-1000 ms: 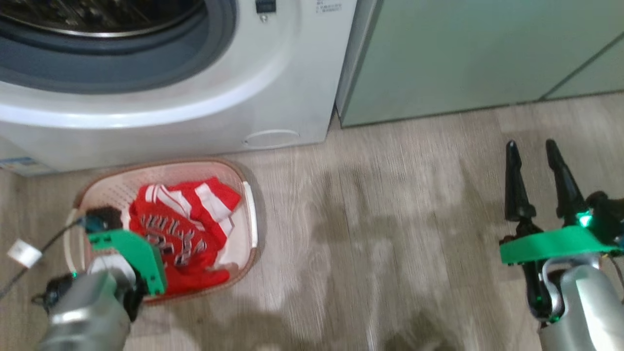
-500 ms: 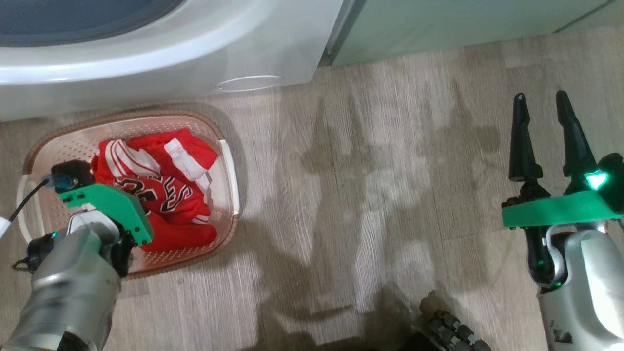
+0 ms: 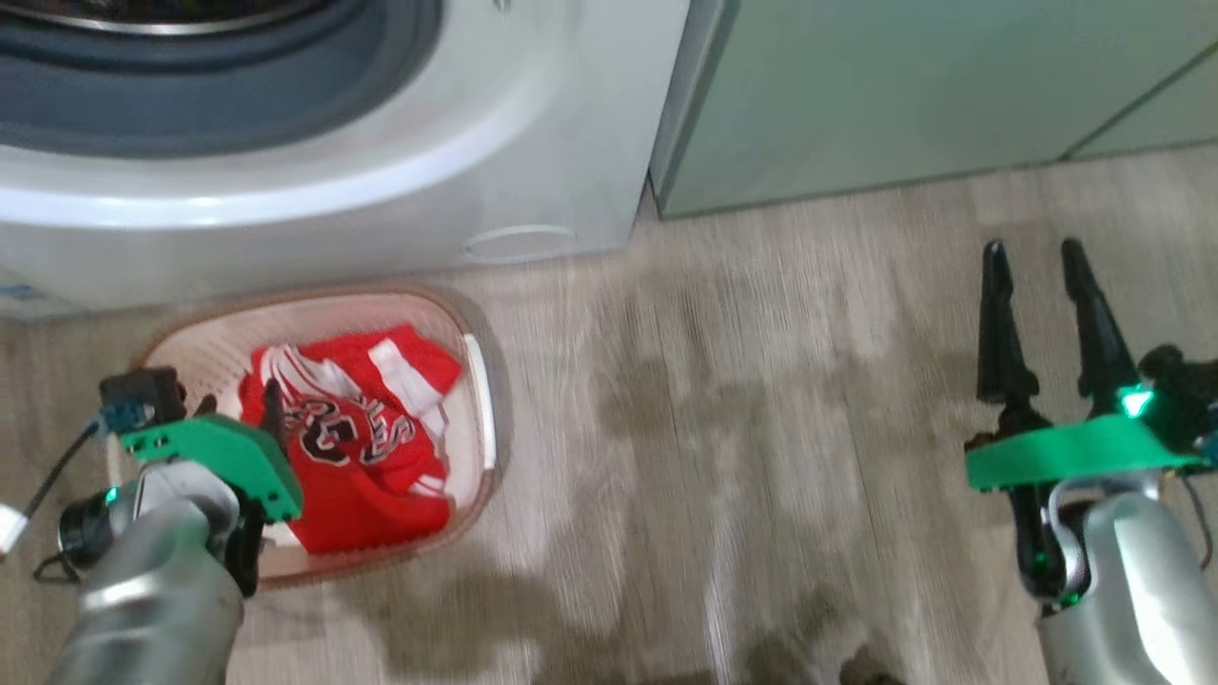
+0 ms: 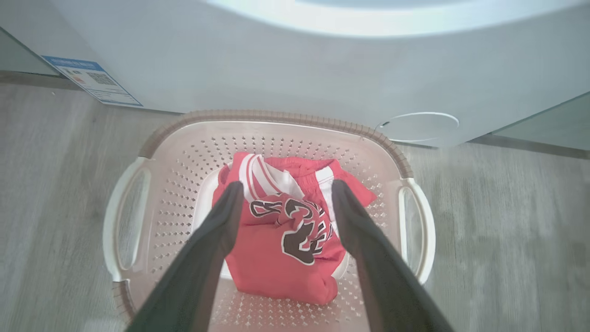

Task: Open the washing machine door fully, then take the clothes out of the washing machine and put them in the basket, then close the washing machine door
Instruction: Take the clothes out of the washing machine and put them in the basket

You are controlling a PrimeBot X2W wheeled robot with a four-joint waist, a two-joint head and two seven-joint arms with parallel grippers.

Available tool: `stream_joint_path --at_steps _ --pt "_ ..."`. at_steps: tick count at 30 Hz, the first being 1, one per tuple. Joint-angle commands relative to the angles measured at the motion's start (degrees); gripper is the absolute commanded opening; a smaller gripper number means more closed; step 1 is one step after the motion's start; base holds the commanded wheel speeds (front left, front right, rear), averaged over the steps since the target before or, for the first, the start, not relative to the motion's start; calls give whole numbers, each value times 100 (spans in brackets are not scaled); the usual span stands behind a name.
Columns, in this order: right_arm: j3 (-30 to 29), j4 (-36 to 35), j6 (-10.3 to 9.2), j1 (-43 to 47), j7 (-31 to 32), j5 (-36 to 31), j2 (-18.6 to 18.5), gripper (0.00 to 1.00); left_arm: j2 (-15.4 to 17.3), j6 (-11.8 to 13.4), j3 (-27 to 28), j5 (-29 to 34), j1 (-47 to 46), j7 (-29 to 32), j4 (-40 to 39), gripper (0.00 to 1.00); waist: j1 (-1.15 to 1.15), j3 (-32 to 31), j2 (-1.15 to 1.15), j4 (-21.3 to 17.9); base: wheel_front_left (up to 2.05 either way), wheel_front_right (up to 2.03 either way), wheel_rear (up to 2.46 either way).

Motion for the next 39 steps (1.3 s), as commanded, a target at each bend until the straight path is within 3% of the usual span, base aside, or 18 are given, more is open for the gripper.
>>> stream_joint_path --at_steps 1,5,11,22,28,39 --pt "102 -132 -4 128 -36 40 20 100 228 -33 100 61 84 -97 -109 100 0 -407 0 98 0 0 0" --pt "96 -84 -4 327 -36 79 33 100 372 -127 131 259 348 -137 -625 100 0 -867 0 153 0 0 0" --pt "128 -14 -4 673 -36 110 40 100 588 -175 662 671 1061 -140 -1836 100 0 -1508 0 164 0 0 0" --pt "-55 -29 -4 1171 -36 144 13 100 390 -190 2131 1441 2295 -141 -3675 100 0 -2193 0 285 0 0 0" --pt "-142 -53 -4 1323 -36 127 30 100 233 -200 2365 1722 2597 -141 -4116 100 0 -2355 0 382 0 0 0" --pt "-201 -90 -4 1408 -36 128 54 100 162 -206 2280 2010 2806 -141 -4307 100 0 -2443 0 440 0 0 0"
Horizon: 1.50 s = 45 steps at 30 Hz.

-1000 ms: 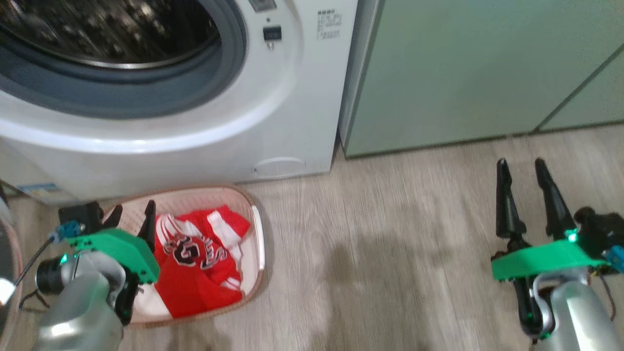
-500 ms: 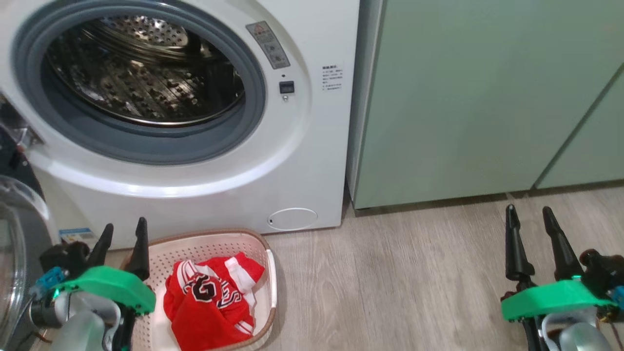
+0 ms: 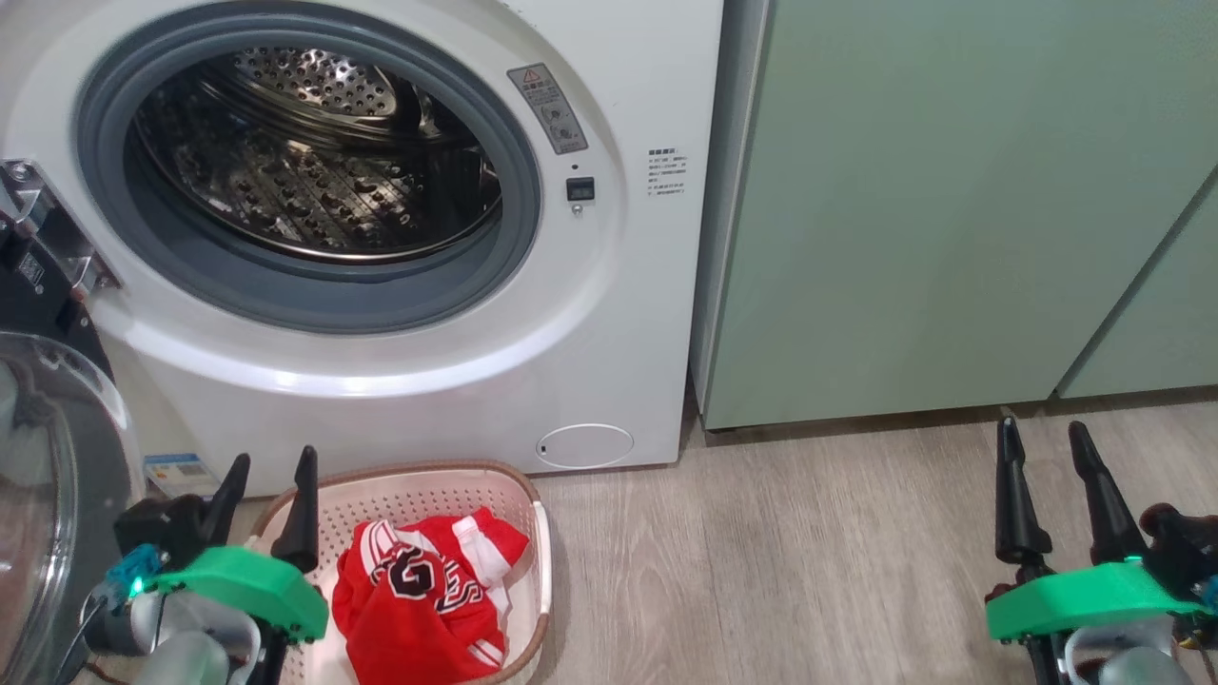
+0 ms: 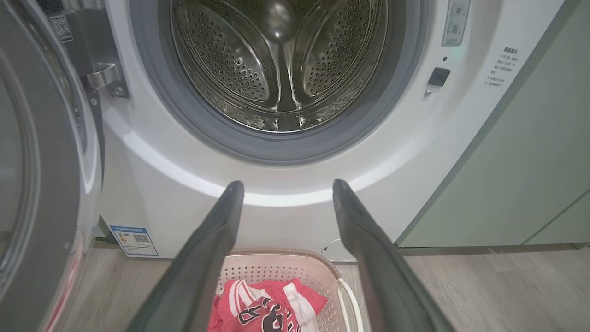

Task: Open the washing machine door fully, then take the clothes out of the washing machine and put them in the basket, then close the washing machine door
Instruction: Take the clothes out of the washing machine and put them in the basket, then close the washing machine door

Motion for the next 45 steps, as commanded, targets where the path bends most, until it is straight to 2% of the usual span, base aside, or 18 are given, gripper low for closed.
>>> stream_joint_path --at_steps 1,33,45 --pt "101 -217 -4 -53 -36 32 -5 100 129 -27 219 65 -205 -53 -190 100 0 -6 0 4 0 0 0" --pt "87 -209 -4 -77 -36 8 -12 100 9 1 434 375 -208 -53 -214 100 0 -5 0 9 0 0 0" --pt "89 -213 -4 -71 -36 23 -24 100 -18 -1 493 413 -226 -53 -211 100 0 1 0 28 -116 116 0"
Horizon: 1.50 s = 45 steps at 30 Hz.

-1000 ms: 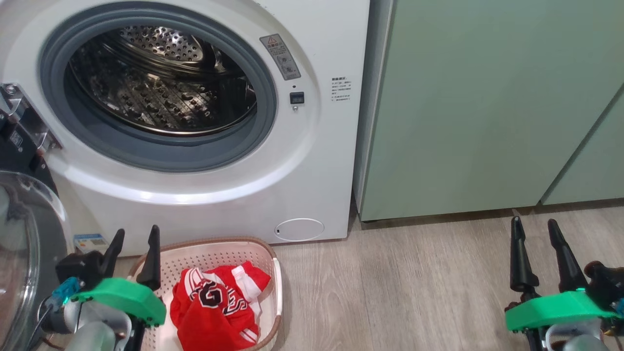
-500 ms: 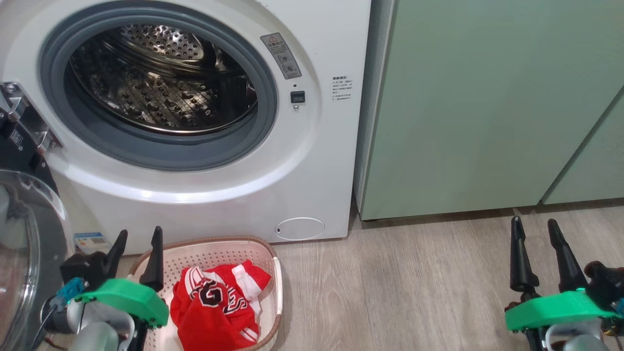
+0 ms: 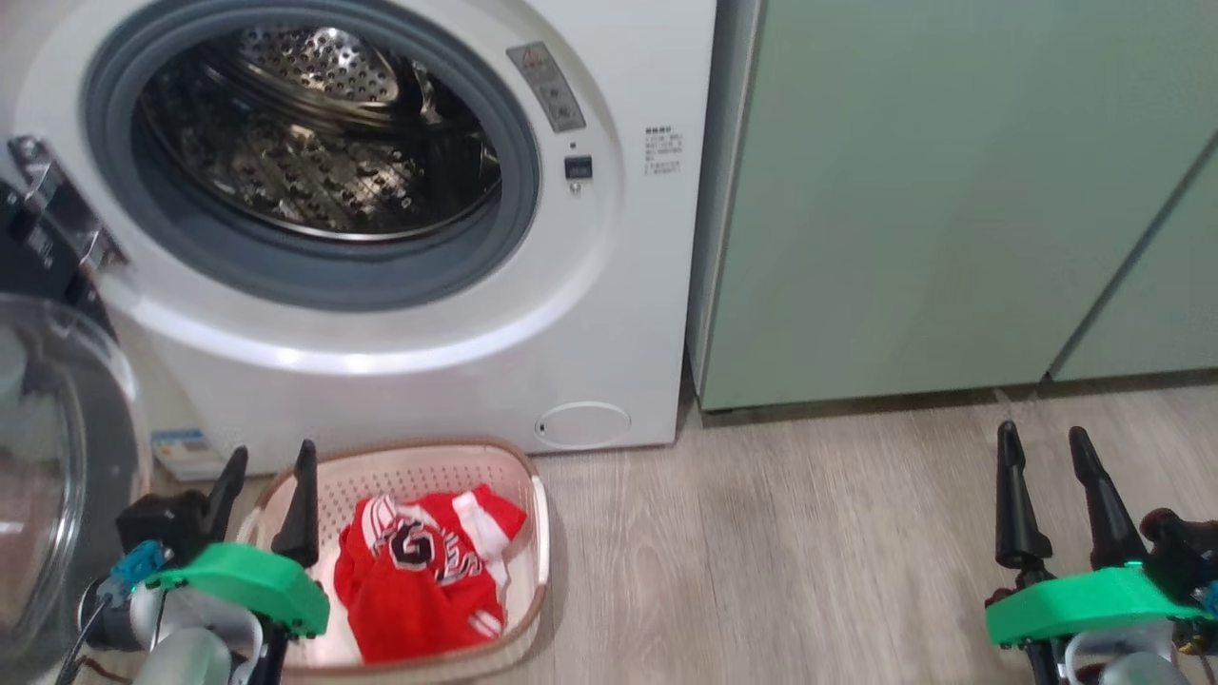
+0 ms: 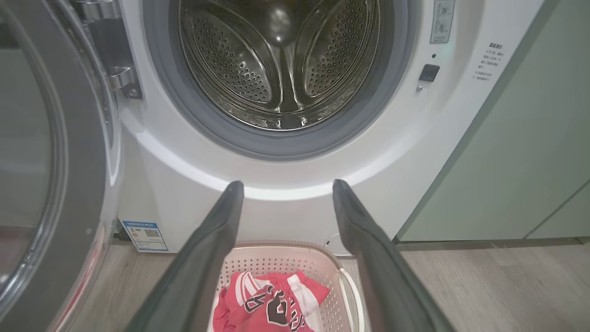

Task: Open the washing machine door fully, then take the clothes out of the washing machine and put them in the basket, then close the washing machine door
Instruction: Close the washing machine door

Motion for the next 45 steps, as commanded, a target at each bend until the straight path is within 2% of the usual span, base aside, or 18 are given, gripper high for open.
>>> stream_joint_path --at_steps 1,15,26,37,45 --pt "117 -186 -4 -126 -36 23 -53 100 104 -3 246 47 -224 -53 -149 100 0 -1 0 2 -200 200 0" --pt "124 -183 -4 -117 -36 31 -80 100 60 -13 264 47 -219 -53 -112 100 0 5 0 50 -198 198 0" --pt "83 -182 -4 -76 -36 27 -70 100 -22 -22 222 93 -198 -53 -115 100 0 -3 0 196 -56 56 0" --pt "77 -178 -4 -68 -36 44 -41 100 -101 11 301 184 -235 -53 -167 100 0 32 0 876 0 0 0" --pt "64 -182 -4 -77 -36 54 20 100 -108 106 370 316 -256 -53 -198 100 0 37 0 1713 0 0 0"
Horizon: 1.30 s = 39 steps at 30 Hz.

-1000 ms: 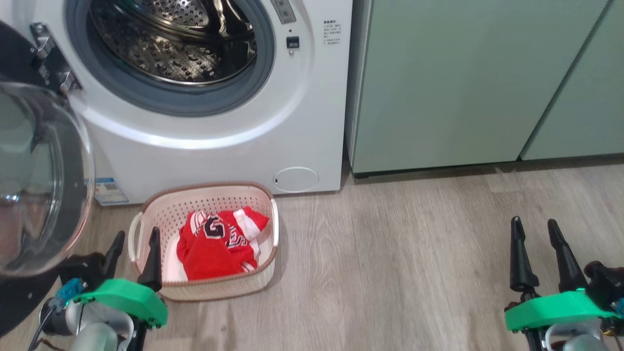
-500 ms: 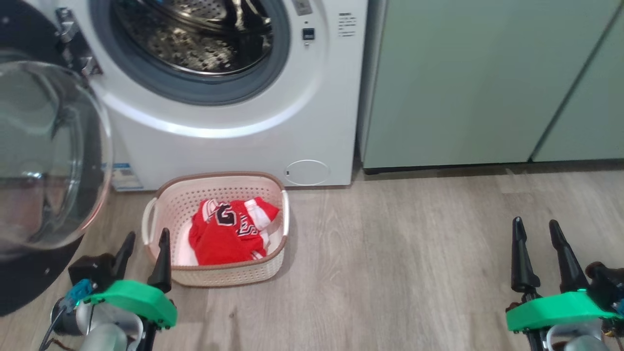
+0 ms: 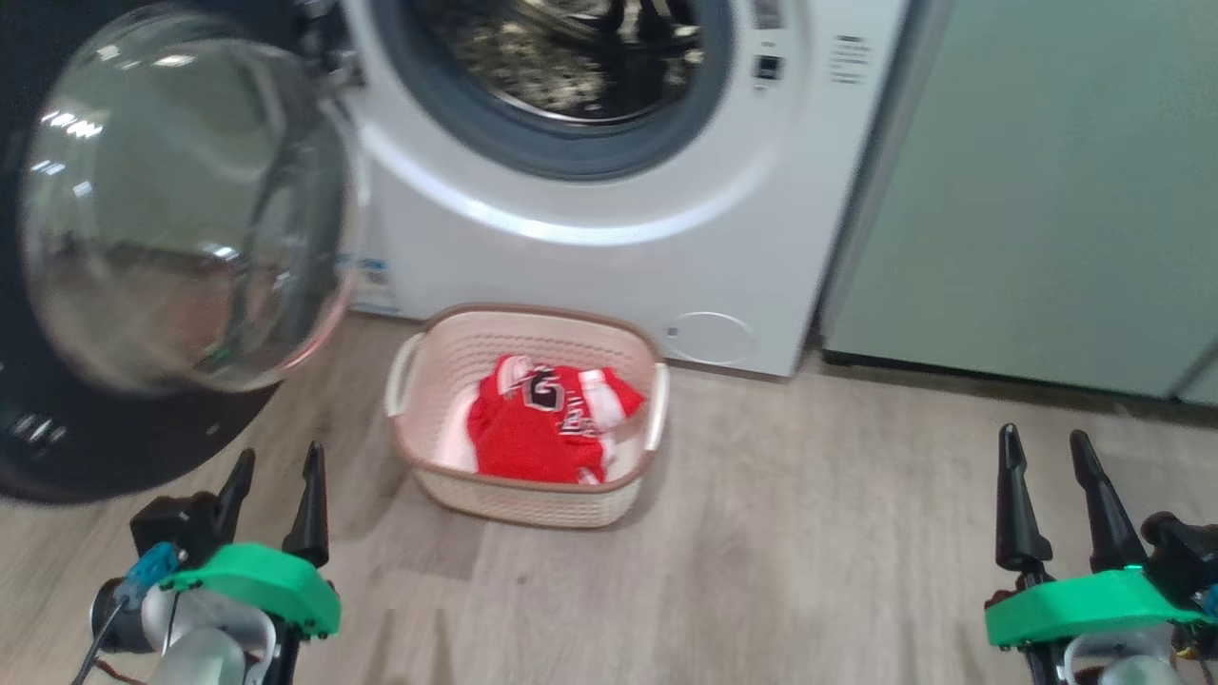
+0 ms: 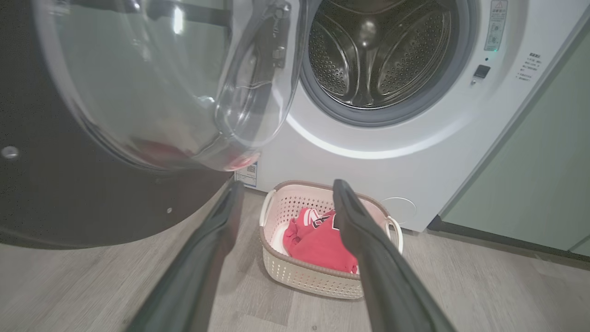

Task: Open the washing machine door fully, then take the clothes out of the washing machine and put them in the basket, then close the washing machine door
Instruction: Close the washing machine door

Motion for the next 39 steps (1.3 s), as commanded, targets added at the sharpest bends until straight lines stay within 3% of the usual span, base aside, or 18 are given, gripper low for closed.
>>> stream_joint_path --at_steps 1,14,31,32,35,36,39 --pt "121 -190 -4 -108 -36 51 -29 100 94 49 241 46 -287 -44 -208 100 0 21 0 392 0 0 0" --pt "134 -191 -4 -275 -36 45 36 100 107 160 492 111 -399 -44 -274 100 0 162 0 1696 0 0 0" --pt "576 45 -4 -746 -36 135 -97 100 23 210 1195 79 -158 -44 -642 100 0 346 0 1818 0 0 0" --pt "565 47 -4 -731 -36 138 -99 100 29 203 1239 63 -157 -44 -633 91 0 332 0 1808 0 0 0" --pt "498 41 -4 -660 -36 142 -93 100 62 151 1411 -98 -174 -44 -527 9 0 272 0 1768 0 0 0" --pt "470 30 -4 -629 -36 141 -90 100 94 118 1505 -203 -198 -44 -485 0 0 255 0 1757 0 0 0" --pt "406 1 -4 -559 -36 127 -80 100 143 57 1728 -505 -317 -44 -377 0 0 215 0 1732 0 0 0"
